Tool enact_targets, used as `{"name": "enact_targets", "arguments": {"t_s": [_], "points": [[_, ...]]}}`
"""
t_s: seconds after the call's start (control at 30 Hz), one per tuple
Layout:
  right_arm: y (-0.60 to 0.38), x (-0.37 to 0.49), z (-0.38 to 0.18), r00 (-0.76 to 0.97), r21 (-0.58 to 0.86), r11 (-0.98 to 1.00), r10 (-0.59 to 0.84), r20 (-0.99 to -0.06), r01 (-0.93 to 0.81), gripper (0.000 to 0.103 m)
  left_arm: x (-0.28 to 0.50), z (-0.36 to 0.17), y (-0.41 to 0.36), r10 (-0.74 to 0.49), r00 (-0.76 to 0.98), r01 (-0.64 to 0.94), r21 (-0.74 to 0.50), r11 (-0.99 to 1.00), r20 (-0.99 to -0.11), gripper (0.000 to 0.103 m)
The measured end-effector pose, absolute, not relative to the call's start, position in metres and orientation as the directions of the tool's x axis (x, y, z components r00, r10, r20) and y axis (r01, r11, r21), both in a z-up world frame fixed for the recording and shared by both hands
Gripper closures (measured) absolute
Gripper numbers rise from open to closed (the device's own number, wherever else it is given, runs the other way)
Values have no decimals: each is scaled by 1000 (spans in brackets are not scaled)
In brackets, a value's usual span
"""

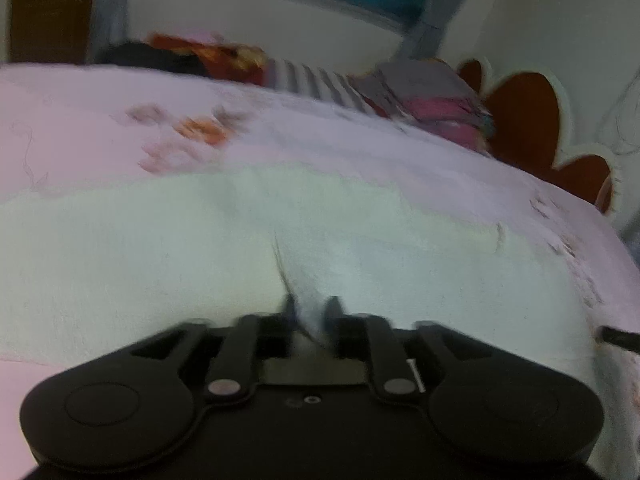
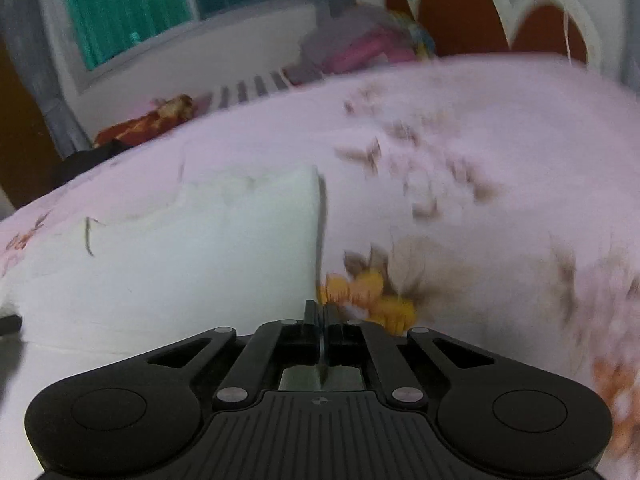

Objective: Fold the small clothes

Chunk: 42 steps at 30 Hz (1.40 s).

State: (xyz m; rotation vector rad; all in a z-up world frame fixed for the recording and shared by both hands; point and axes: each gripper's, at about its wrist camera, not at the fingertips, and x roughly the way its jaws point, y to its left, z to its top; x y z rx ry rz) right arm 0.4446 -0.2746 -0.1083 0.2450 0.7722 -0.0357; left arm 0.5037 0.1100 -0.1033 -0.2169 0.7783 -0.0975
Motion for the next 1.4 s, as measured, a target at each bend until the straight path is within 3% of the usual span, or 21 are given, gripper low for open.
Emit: {"name": "enact_targets", "arguments": {"t_s": [0.07,0.17,0.27,0.47,0.57,0.7,0.77,0.9,1.0,1.07,1.17,1.23,1.3,1.4], "points": [[-276,439,-97,749,235,967,84,-657,97,102,493,-92,110,-95,771,-31,-186,982,-630,59],[-263,448,-90,754,263,964,147,-640,35,102,504,-87,76,-126,769,58,-127,990,-626,59],[-219,466,-94,720,278,954,270,-640,-110,102,521,-94,32,-237,727,158,-179,971,-645,59],[-162,494,-111,659,298,912,410,-631,-281,102,543,-112,14,-220,699,161,-150,975,-680,58],[-190,508,-115,692,227,949,316,-649,-221,102,546,-116,45,-186,715,128,-136,982,-674,60],[-272,549,-121,715,184,978,62,-697,95,102,556,-115,50,-151,716,118,-95,988,-681,60],[-289,565,-122,699,220,972,99,-708,85,102,559,-114,44,-138,716,108,-87,990,-685,57],[-280,565,-119,678,126,991,66,-732,38,102,546,-105,37,-123,732,106,-67,992,-670,57],[-272,539,-109,702,142,990,99,-705,3,102,529,-102,27,-141,750,144,-49,988,-646,57],[-265,518,-107,712,134,991,115,-693,-30,102,528,-111,24,-141,718,156,-40,987,-681,57],[-259,501,-119,665,112,993,99,-740,-23,102,513,-105,25,-120,738,136,-28,990,-664,57],[-259,485,-114,680,87,996,71,-730,-11,102,498,-96,23,-142,764,136,-58,989,-629,53],[-258,465,-104,714,117,993,99,-693,-23,102,496,-104,13,-142,737,154,-41,987,-661,43],[-247,456,-120,674,77,997,77,-735,-30,102,497,-113,9,-129,722,131,-48,990,-680,42]]}}
